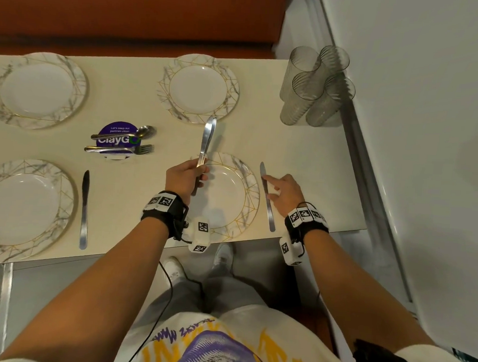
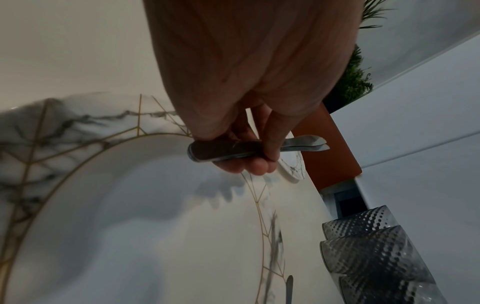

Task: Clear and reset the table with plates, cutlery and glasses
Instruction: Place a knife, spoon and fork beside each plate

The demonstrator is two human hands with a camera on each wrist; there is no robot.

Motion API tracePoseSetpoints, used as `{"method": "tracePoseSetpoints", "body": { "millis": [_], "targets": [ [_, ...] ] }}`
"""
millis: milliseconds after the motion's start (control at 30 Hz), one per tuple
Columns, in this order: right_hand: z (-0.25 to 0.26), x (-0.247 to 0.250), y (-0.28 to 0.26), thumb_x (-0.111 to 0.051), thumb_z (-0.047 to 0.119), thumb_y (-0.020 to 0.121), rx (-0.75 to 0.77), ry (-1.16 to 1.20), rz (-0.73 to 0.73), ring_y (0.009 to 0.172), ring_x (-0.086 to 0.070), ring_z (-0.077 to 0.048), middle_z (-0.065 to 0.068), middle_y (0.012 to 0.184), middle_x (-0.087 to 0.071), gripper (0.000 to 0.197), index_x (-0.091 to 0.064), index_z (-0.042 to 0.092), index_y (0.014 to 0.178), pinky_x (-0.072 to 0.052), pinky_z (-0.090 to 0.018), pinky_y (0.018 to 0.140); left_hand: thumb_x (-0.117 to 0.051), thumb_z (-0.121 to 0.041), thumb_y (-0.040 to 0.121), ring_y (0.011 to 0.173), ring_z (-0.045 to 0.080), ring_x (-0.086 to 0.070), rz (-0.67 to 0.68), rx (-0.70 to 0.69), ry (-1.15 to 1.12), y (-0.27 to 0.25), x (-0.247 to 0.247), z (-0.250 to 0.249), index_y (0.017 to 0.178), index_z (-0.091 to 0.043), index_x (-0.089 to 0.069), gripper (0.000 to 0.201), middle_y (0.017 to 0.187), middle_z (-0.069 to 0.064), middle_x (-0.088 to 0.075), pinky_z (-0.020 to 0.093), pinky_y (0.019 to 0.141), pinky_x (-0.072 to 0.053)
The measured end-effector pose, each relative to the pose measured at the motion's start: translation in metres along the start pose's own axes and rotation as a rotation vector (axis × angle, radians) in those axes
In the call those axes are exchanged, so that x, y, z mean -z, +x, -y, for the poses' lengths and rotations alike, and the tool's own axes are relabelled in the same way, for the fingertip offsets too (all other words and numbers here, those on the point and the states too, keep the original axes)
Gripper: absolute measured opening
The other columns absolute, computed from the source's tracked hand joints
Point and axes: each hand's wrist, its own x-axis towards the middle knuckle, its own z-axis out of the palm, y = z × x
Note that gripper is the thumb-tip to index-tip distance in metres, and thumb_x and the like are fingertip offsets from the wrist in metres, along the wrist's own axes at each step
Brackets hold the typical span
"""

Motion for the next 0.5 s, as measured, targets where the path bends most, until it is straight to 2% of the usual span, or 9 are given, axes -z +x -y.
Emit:
{"method": "tracePoseSetpoints", "body": {
  "millis": [267, 400, 500],
  "targets": [
    [0.000, -0.007, -0.004, -0.070, 0.009, 0.091, -0.004, 0.032, -0.019, 0.096, -0.050, -0.013, 0.000, 0.108, -0.044, 0.059, -0.055, 0.031, 0.143, -0.044, -0.020, 0.090, -0.066, -0.010, 0.096, 0.062, 0.016, -0.056, 0.026, 0.028, 0.037, -0.005, -0.003, 0.001, 0.102, -0.013, -0.078, 0.013, 0.064, -0.004, -0.073, 0.027, 0.052, -0.037],
    [0.002, 0.000, -0.005, -0.068, 0.010, 0.093, 0.007, 0.060, -0.048, 0.094, -0.051, -0.014, -0.003, 0.108, -0.047, 0.057, -0.053, 0.031, 0.144, -0.042, -0.019, 0.086, -0.055, -0.004, 0.101, 0.056, 0.007, -0.065, 0.014, 0.039, -0.025, -0.006, -0.004, 0.000, 0.107, -0.010, -0.072, 0.019, 0.081, 0.002, -0.075, 0.023, 0.055, -0.047],
    [0.014, 0.009, 0.000, -0.064, 0.013, 0.095, 0.029, 0.078, -0.105, 0.092, -0.054, -0.017, -0.006, 0.106, -0.052, 0.051, -0.054, 0.030, 0.143, -0.043, -0.021, 0.086, -0.053, -0.002, 0.102, 0.060, 0.007, -0.067, 0.022, 0.028, -0.032, -0.004, -0.002, 0.000, 0.111, -0.012, -0.070, 0.022, 0.083, 0.002, -0.076, 0.028, 0.064, -0.049]
  ]
}}
